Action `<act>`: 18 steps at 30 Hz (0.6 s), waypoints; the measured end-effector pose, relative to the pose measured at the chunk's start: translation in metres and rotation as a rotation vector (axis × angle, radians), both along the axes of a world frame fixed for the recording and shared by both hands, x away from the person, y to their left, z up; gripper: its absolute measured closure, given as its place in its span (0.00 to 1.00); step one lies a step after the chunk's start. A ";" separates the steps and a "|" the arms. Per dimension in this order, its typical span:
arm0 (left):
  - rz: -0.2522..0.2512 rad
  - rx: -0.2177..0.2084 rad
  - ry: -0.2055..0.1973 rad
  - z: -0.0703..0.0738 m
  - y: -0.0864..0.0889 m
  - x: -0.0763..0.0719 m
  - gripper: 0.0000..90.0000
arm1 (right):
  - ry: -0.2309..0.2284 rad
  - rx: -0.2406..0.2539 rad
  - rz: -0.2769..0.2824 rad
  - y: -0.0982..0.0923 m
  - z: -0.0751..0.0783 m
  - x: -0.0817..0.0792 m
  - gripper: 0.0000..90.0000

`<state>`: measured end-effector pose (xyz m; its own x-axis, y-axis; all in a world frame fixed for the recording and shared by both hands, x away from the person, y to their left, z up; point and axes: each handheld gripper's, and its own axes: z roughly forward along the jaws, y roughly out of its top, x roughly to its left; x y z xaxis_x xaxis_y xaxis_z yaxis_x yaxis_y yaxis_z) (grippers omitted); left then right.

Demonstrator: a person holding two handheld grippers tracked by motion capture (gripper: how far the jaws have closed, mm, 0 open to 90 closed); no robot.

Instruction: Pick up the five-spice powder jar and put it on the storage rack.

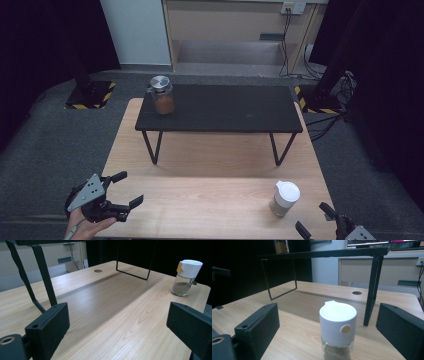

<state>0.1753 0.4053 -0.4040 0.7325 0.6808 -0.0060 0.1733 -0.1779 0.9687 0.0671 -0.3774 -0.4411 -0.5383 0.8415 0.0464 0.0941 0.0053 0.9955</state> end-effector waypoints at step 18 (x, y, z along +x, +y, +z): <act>-0.001 -0.053 0.026 -0.002 0.001 -0.001 0.00 | -0.017 0.015 -0.015 0.001 -0.003 0.000 0.01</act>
<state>0.1748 0.4062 -0.4060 0.7324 0.6782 -0.0610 0.1984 -0.1268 0.9719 0.0668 -0.3768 -0.4439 -0.5268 0.8485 0.0503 0.0771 -0.0112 0.9970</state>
